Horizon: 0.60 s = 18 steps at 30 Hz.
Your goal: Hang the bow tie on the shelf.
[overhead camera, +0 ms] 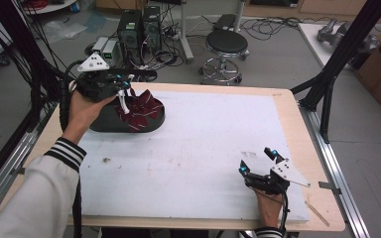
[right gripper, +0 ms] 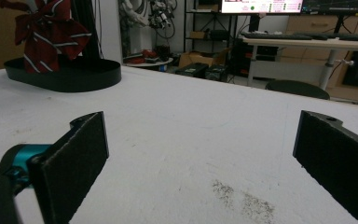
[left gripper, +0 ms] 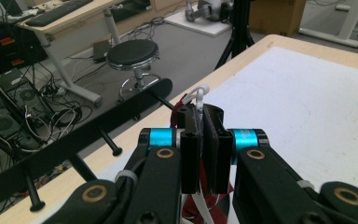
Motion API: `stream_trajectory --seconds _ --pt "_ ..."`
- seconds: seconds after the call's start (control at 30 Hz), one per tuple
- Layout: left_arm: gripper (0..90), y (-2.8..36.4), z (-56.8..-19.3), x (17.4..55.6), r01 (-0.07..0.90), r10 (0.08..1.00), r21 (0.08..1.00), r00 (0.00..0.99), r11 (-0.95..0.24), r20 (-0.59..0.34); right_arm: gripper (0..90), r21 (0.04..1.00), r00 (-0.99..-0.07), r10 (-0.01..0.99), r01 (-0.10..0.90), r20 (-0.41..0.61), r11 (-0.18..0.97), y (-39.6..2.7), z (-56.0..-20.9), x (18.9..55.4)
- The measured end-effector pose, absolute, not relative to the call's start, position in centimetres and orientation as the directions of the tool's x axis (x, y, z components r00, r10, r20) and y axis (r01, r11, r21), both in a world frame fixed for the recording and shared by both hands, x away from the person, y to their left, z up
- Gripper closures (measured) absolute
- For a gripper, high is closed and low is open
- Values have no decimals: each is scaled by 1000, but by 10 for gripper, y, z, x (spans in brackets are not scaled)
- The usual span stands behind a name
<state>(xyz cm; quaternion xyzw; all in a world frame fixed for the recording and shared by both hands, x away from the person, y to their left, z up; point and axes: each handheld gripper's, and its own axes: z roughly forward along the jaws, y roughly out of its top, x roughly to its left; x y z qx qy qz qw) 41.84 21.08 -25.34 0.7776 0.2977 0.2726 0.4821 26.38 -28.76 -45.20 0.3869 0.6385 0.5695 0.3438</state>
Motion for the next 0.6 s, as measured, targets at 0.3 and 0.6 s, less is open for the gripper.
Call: stream_trajectory --seconds 0.3,0.6 --pt "856 216 -256 439 198 748 924 652 -328 125 22 993 -465 885 98 -7 60 -288 -452 264" --pt "856 219 -259 458 211 758 922 642 -324 120 22 993 -466 885 98 -7 59 -288 -452 264"
